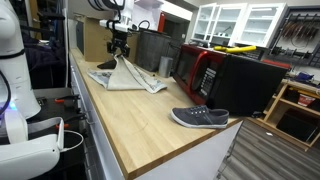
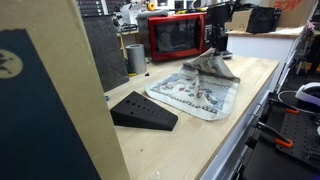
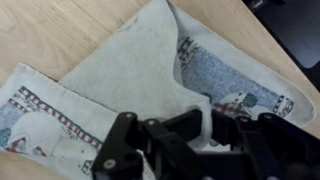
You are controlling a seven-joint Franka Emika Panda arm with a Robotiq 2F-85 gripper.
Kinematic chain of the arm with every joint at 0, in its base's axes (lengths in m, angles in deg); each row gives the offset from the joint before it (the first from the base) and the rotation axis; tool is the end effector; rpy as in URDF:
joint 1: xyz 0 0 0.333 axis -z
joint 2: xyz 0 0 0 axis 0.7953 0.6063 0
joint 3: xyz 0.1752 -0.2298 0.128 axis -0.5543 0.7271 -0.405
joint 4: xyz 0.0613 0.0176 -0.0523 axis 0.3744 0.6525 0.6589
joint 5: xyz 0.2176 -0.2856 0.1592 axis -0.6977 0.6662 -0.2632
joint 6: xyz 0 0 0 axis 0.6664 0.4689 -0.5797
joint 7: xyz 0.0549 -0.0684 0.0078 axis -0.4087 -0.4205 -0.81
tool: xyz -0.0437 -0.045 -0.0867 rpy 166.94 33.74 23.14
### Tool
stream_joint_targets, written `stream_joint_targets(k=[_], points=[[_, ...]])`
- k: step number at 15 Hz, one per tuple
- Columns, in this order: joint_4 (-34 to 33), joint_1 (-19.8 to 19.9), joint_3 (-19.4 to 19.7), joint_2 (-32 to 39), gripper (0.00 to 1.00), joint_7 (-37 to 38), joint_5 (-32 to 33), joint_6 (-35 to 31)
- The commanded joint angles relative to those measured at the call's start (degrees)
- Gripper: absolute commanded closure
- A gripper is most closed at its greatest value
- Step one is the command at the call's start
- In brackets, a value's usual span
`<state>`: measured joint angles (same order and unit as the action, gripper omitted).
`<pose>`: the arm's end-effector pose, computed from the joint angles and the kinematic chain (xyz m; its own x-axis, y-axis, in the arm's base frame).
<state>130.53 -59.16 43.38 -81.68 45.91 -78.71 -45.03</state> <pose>0.4246 0.0677 0.3801 0.7174 0.6915 -0.0845 0.6926 -0.7210 -0.0200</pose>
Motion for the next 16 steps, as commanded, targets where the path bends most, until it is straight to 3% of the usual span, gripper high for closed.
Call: stream_joint_targets(k=[1,16], points=[[5.33,-3.78,-0.95,-6.09,1.00,-3.95,0.50,-1.97],[11.02,-19.42,-4.45,-13.98,1.00,-3.99,-10.62,-1.82]])
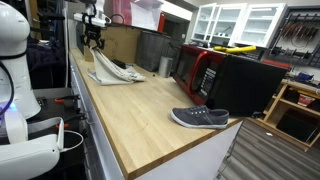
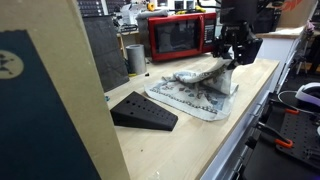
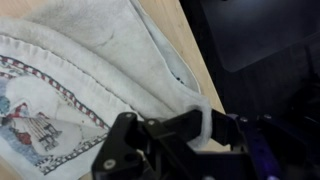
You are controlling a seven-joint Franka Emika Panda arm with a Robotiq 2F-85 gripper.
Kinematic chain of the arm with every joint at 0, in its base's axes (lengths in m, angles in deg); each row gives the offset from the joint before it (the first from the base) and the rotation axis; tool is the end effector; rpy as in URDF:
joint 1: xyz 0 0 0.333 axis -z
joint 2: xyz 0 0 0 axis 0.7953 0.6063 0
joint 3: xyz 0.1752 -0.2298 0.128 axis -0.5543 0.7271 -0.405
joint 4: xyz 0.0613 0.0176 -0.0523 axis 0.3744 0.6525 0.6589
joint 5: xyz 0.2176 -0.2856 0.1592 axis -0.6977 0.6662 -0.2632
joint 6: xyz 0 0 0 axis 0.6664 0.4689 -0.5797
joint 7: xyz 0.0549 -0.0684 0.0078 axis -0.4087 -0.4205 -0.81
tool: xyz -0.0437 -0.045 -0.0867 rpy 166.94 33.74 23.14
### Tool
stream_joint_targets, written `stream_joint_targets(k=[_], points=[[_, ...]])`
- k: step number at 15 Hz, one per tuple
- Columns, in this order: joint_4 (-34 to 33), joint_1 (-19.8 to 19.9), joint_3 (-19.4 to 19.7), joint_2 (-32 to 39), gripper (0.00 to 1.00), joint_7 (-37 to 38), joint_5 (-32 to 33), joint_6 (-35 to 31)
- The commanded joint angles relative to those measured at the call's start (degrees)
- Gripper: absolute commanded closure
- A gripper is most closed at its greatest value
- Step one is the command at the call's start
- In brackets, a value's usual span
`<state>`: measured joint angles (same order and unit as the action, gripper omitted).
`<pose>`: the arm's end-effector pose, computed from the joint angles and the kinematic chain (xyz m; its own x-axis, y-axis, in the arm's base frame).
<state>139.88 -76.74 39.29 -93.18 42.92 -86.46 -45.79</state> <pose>0.3221 0.1958 0.3891 0.4456 0.8952 -0.0027 0.8941 -0.4451 -0.0499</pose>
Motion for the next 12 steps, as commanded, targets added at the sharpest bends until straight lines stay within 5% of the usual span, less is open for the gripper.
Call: stream_joint_targets(k=[1,2,3,8,12], points=[[1.51,-2.34,-0.52,-2.35,1.00,-0.75,-3.62,-1.00],[0.58,-2.91,-0.87,-1.18,0.75,-0.47,-4.32,-1.25],[-0.30,-3.03,-0.69,-0.18,0.74,-0.67,-4.80,-1.43],[-3.69,-1.35,3.81,2.18,0.38,-4.75,-7.52,-3.85],[-13.20,4.13,8.08,10.78,0.08,-3.81,-7.23,-0.77]])
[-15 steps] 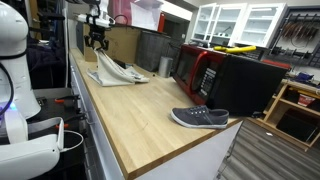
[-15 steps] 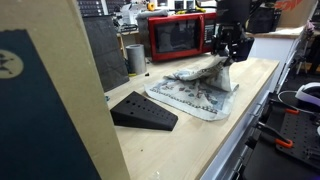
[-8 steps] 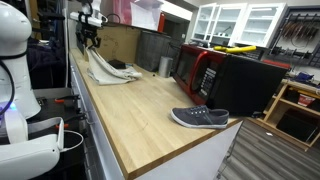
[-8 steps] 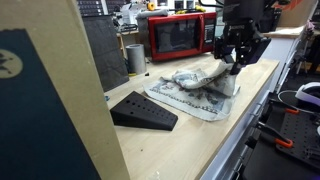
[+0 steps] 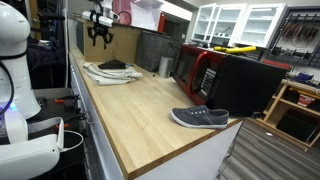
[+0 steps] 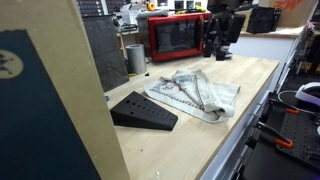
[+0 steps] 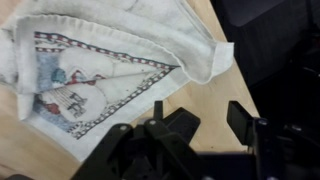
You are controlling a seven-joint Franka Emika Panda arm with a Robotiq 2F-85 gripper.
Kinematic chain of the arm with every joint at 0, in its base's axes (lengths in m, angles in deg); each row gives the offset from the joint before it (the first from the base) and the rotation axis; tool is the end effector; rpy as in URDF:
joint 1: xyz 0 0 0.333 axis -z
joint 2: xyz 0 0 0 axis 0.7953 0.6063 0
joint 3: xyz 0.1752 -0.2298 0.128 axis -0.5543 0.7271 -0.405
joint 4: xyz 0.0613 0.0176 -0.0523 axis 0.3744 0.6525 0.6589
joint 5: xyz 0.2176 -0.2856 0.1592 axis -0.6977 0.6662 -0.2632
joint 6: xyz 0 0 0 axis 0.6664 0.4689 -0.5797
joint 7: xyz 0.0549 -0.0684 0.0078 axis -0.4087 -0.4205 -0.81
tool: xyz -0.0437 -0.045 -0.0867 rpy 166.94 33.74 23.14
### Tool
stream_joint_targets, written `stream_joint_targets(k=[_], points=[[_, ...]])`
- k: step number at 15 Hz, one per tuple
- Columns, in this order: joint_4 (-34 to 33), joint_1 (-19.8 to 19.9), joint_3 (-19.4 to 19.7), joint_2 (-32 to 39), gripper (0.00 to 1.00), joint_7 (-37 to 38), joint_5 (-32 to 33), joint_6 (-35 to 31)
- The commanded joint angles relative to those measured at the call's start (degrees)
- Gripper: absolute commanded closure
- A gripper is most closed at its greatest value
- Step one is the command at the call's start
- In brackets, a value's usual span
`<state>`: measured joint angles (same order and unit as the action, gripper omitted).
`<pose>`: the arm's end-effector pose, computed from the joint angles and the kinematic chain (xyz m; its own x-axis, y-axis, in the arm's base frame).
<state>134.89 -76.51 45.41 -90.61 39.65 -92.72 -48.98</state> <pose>0.3679 0.1761 0.4180 0.5358 0.8291 0.1599 0.8444 -0.5261 -0.1013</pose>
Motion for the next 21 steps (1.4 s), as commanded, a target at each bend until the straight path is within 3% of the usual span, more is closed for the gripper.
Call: stream_joint_targets(k=[1,5,10,14,21], points=[[-10.62,5.39,2.32,10.92,0.01,0.52,-0.87,2.95],[-19.88,11.12,1.02,22.24,0.00,7.57,-0.41,6.24],[-28.20,14.70,-2.08,33.18,0.00,19.19,1.13,8.94],[-33.74,16.42,-2.55,37.28,0.00,28.35,3.89,12.54],[-38.39,19.48,-1.48,40.44,0.00,31.34,11.48,22.31]])
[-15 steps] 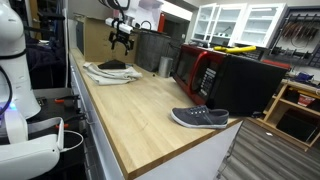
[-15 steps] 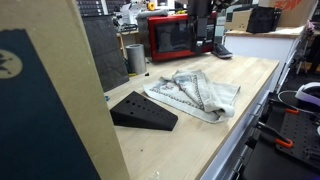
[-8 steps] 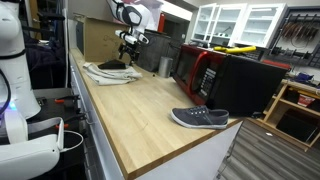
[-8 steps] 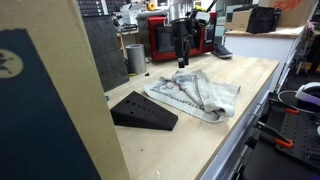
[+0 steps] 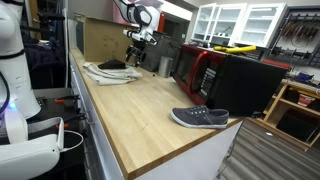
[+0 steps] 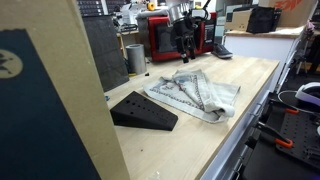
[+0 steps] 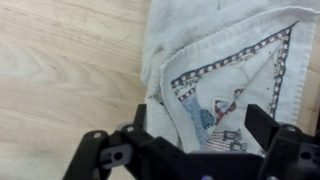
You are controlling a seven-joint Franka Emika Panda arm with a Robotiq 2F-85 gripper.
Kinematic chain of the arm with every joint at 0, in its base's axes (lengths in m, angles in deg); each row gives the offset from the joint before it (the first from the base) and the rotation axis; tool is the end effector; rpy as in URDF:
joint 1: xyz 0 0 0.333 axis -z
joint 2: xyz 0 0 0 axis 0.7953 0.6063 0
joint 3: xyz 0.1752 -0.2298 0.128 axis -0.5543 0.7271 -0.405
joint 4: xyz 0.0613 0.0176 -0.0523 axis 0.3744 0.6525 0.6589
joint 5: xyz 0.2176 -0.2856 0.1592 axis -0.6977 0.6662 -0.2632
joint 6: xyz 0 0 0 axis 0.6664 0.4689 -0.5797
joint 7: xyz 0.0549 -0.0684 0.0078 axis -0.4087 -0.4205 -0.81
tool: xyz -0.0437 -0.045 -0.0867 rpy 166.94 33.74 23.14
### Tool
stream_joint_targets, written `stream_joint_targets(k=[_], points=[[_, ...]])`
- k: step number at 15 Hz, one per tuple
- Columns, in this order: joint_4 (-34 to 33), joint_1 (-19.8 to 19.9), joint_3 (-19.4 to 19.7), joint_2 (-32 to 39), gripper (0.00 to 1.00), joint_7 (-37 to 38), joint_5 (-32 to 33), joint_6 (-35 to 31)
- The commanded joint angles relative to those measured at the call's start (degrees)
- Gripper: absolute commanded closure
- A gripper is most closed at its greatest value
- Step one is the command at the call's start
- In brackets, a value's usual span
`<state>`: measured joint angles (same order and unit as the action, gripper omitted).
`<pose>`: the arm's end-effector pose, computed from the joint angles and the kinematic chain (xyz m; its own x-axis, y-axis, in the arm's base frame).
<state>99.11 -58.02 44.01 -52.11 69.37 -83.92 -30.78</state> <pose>0.5654 0.0782 0.3379 0.9176 0.2855 -0.2765 0.2626 -0.9577 -0.1176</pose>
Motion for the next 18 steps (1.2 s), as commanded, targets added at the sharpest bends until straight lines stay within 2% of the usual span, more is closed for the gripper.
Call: stream_joint_targets(k=[1,7,8,9,11,18], points=[[-2.27,1.29,-0.14,2.19,0.00,1.01,3.36,4.75],[-1.46,1.23,-1.07,5.16,0.00,1.64,3.50,5.46],[-1.58,1.21,-1.25,5.59,0.03,1.60,3.39,5.58],[-1.64,1.13,-1.35,5.94,0.27,1.74,3.36,5.47],[-1.95,1.28,-1.41,6.49,0.29,1.60,3.39,5.72],[-3.09,1.82,-0.67,6.58,0.82,1.26,5.36,7.03]])
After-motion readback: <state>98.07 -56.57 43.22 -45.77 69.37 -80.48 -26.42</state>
